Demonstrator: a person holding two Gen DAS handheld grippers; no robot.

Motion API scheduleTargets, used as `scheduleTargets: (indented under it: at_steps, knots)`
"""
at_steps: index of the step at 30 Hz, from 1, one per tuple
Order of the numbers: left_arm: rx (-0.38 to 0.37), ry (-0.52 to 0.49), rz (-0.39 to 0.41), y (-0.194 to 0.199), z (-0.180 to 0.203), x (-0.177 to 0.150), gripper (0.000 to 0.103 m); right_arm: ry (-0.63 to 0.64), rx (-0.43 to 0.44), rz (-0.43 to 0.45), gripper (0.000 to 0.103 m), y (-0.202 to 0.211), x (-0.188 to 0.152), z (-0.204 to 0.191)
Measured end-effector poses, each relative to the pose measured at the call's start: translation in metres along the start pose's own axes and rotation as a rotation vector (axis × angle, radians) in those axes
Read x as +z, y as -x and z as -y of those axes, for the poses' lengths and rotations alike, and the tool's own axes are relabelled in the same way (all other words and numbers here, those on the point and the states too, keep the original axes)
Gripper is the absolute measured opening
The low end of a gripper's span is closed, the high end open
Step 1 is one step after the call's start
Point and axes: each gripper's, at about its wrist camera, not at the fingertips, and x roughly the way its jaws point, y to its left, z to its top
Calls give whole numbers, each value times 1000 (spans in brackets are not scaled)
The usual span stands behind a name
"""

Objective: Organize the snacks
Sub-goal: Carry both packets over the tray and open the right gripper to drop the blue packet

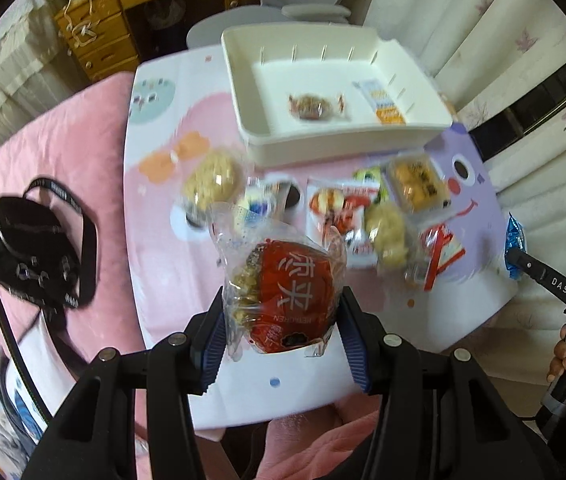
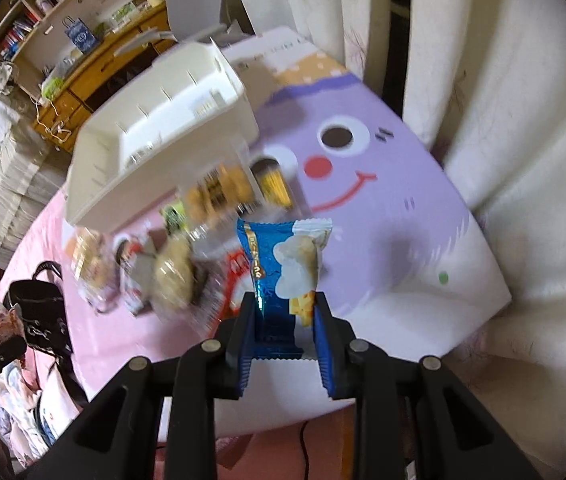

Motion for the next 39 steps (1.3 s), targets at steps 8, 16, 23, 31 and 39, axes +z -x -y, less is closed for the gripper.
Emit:
scheduleTargets:
  at_steps: [8, 16, 23, 31, 39]
  knots:
    - [-9, -34, 81, 21, 3, 58, 50, 64, 56, 59, 26, 25, 52, -33]
    - [-19, 2, 117, 16, 1, 112, 50, 112, 120, 88, 26, 23, 110, -64]
    - [-55, 70, 132, -9, -7, 152, 50, 195, 167, 125, 26, 5, 155, -89]
    - [-102, 115, 183, -30, -12, 179, 51, 327, 182, 175, 26, -21, 182, -118]
    - [-124, 142, 195, -37, -11, 181, 74, 348, 216, 159, 28, -35, 188, -130]
